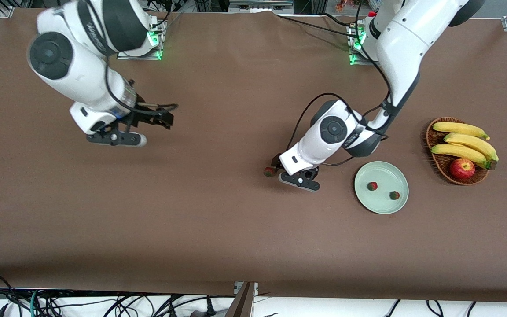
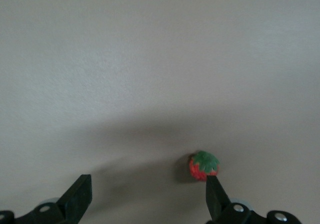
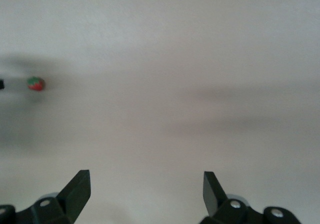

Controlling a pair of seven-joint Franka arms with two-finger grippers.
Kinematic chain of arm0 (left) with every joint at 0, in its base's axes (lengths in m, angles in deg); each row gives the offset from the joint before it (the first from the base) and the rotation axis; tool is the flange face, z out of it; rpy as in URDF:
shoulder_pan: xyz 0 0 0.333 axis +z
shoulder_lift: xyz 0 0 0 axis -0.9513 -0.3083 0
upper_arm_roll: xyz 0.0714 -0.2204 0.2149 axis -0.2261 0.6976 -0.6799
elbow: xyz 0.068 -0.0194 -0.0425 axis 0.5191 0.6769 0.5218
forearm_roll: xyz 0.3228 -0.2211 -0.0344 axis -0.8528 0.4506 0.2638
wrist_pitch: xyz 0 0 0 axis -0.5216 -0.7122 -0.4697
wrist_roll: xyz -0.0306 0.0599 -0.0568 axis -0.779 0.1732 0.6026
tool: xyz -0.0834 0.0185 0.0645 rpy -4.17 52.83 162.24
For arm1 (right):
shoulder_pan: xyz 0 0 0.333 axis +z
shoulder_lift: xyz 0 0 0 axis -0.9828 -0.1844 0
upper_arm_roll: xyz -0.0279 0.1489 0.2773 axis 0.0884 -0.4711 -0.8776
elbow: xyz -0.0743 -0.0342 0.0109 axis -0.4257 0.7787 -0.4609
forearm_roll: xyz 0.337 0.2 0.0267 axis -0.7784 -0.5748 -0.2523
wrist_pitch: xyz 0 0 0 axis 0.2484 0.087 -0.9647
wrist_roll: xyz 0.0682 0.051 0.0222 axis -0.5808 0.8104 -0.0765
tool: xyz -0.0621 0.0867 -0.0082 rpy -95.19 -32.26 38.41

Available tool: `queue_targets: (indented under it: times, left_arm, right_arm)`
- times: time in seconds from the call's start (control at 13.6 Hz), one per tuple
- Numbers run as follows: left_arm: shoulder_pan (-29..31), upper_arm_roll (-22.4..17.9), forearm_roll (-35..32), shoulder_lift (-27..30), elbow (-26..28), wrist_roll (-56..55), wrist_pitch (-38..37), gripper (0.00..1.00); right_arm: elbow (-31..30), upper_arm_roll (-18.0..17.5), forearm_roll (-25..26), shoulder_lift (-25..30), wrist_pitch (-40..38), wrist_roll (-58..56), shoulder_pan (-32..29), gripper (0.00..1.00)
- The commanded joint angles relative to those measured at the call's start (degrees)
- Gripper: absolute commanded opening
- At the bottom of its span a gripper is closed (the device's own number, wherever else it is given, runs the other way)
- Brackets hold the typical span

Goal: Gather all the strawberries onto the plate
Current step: 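Grasp the last strawberry with the left gripper while the right gripper returns to rest, then lift and carry the strawberry over the plate with the left gripper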

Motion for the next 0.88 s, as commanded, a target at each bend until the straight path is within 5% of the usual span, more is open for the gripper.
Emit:
queue_targets:
  times: [0.0, 0.22, 0.51, 0.59, 0.66, 0.81]
  left_arm:
    - [-10.4, -7.4, -3.0, -0.5, -1.8, -13.1, 0.3, 1.0]
    - [-16.0, -11.3, -2.9, -1.4, -3.2, -18.7, 0.5, 1.0]
    - [-18.3, -12.5, -3.2, -5.0, -7.9, -22.2, 0.8, 1.0]
    - [-18.3, -12.6, -3.2, -5.1, -8.0, -22.0, 1.3, 0.78]
    - [-18.2, -12.6, -3.2, -5.9, -8.0, -21.8, 3.0, 0.66]
    - [-18.1, -13.3, -3.3, -7.0, -8.0, -21.4, 6.9, 0.55]
  right_arm:
    - [-5.0, -13.7, 5.4, 8.5, -2.9, -3.5, -14.7, 0.99]
    - [-9.8, -23.8, 8.2, 15.4, -3.5, -9.2, -27.7, 0.99]
    - [-9.3, -22.0, 9.5, 15.8, -3.4, -12.3, -28.3, 0.99]
    - [-9.2, -22.0, 9.9, 15.6, -3.2, -12.3, -28.3, 0.99]
    - [-9.2, -22.0, 10.1, 15.6, -3.0, -12.3, -28.3, 0.99]
    - [-8.5, -22.0, 10.1, 15.4, -3.1, -12.1, -28.4, 0.99]
